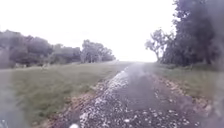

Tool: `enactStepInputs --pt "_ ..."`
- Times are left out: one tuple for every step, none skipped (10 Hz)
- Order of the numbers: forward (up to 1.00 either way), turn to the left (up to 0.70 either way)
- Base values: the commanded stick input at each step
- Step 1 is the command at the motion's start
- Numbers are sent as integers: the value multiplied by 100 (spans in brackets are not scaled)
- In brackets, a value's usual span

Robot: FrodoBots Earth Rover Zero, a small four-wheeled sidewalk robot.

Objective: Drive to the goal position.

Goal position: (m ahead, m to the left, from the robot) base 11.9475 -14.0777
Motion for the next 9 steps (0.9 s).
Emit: enactStepInputs --pt "70 0" --pt "70 0" --pt "70 0" --pt "70 0" --pt "70 0" --pt "70 0" --pt "70 0" --pt "70 0" --pt "70 0"
